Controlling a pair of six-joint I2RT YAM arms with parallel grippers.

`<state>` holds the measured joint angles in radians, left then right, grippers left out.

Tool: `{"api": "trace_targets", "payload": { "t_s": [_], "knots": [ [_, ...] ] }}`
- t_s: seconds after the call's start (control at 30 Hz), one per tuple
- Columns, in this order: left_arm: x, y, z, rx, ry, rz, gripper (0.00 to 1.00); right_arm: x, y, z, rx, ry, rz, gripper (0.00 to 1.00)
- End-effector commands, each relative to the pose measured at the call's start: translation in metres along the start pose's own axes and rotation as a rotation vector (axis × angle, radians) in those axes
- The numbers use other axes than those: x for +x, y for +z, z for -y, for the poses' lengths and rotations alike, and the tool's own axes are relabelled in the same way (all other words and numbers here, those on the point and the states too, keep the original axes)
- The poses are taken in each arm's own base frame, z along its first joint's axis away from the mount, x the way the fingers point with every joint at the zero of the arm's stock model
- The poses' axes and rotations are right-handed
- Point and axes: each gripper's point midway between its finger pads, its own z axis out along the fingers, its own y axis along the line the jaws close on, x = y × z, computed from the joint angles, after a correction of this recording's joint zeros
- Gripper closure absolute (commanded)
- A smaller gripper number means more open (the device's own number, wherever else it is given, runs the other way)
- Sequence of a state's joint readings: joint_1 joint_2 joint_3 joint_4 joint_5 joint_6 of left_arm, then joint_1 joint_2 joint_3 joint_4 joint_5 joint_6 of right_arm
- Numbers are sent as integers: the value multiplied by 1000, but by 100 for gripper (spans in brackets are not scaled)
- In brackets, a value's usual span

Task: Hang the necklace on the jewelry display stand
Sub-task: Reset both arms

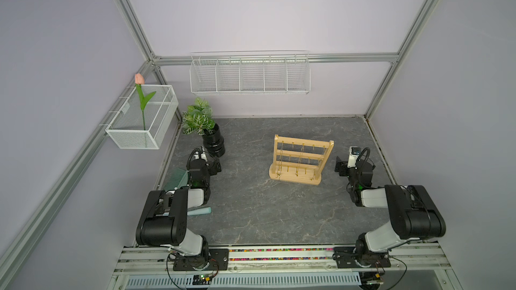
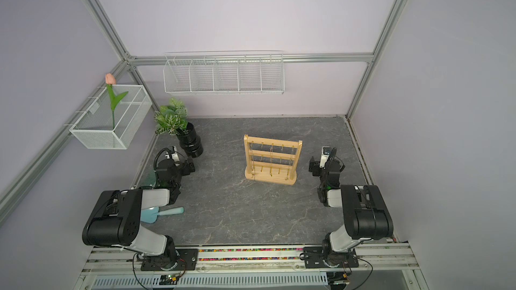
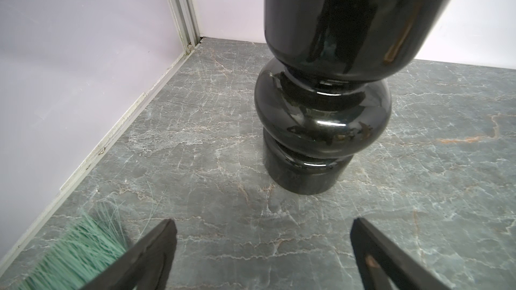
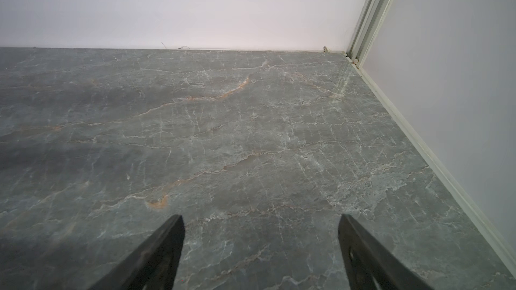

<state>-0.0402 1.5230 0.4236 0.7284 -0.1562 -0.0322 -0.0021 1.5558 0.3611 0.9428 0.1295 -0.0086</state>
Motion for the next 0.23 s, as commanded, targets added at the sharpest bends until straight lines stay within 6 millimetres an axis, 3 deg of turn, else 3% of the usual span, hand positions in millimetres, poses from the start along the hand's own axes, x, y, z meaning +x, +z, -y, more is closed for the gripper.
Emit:
{"api": "trace_targets", "payload": {
  "t_s": [0.0,0.2],
  "knots": [
    [-15,0,2,3,5,41,1,-1,-1,-4,-17,-22,1,11],
    [-16,0,2,3,5,42,1,-1,-1,-4,-16,-22,1,11]
  ]
}}
